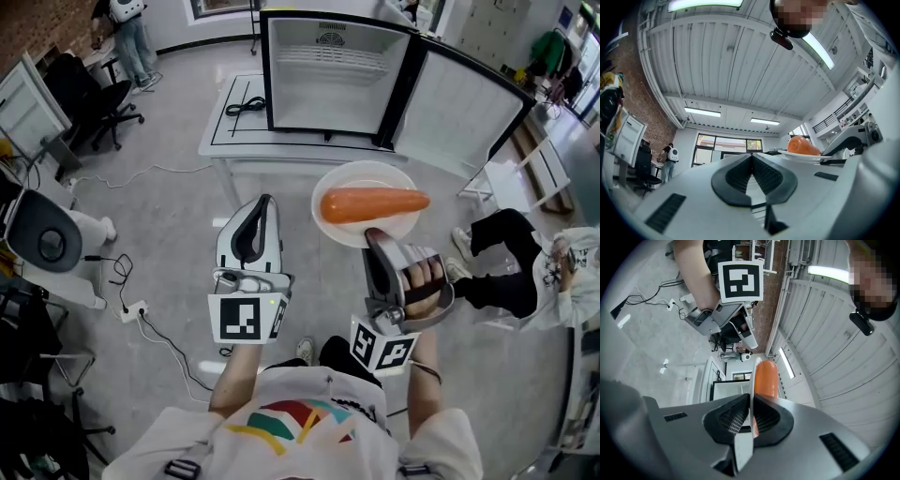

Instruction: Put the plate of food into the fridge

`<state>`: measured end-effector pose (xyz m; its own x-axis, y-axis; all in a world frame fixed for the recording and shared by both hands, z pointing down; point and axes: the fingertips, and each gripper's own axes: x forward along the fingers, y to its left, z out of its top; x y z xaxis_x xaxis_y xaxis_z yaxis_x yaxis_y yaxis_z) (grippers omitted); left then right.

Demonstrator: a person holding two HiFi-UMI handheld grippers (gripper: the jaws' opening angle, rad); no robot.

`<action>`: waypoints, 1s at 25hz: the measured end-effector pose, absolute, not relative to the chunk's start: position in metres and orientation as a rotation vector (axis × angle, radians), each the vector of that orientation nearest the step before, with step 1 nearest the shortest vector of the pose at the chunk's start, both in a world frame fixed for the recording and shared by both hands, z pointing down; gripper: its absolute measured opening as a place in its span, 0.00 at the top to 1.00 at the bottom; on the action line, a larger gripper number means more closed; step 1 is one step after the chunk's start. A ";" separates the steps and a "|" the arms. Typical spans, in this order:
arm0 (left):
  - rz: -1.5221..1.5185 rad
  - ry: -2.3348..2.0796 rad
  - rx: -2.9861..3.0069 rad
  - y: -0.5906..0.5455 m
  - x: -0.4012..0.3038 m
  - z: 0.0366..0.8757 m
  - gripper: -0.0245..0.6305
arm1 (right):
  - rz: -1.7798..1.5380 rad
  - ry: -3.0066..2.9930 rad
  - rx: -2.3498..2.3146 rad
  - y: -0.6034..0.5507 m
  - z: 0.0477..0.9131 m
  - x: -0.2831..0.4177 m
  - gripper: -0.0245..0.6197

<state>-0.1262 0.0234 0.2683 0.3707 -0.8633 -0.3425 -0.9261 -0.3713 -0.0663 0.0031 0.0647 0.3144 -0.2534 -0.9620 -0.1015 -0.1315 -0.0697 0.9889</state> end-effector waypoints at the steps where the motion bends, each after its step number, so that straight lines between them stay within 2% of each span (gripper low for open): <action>1: 0.367 1.592 -2.387 0.020 -0.125 0.268 0.95 | -1.410 -1.454 1.225 0.062 0.315 0.003 0.93; 11: 0.374 1.537 -2.444 -0.040 -0.086 0.261 0.95 | -1.413 -1.448 1.245 0.002 0.309 0.028 0.93; 25: 0.323 1.582 -2.383 -0.171 -0.054 0.258 0.95 | -1.473 -1.500 1.221 -0.141 0.303 0.054 0.93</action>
